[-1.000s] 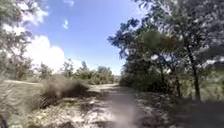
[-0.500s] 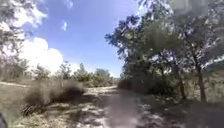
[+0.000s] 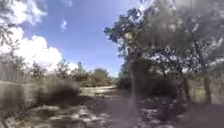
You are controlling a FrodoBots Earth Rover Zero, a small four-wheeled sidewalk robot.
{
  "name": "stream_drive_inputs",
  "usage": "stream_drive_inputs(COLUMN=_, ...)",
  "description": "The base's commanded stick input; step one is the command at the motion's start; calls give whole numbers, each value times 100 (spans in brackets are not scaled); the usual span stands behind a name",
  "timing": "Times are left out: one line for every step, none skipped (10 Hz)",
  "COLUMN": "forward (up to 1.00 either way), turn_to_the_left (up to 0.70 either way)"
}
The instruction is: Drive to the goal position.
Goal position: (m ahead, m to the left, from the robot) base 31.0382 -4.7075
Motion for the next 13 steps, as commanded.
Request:
stream_drive_inputs(forward=85, turn_to_the_left=1)
stream_drive_inputs(forward=85, turn_to_the_left=3)
stream_drive_inputs(forward=85, turn_to_the_left=34)
stream_drive_inputs(forward=85, turn_to_the_left=17)
stream_drive_inputs(forward=85, turn_to_the_left=0)
stream_drive_inputs(forward=85, turn_to_the_left=0)
stream_drive_inputs(forward=85, turn_to_the_left=0)
stream_drive_inputs(forward=85, turn_to_the_left=0)
stream_drive_inputs(forward=85, turn_to_the_left=0)
stream_drive_inputs(forward=85, turn_to_the_left=0)
stream_drive_inputs(forward=85, turn_to_the_left=0)
stream_drive_inputs(forward=85, turn_to_the_left=0)
stream_drive_inputs(forward=85, turn_to_the_left=34)
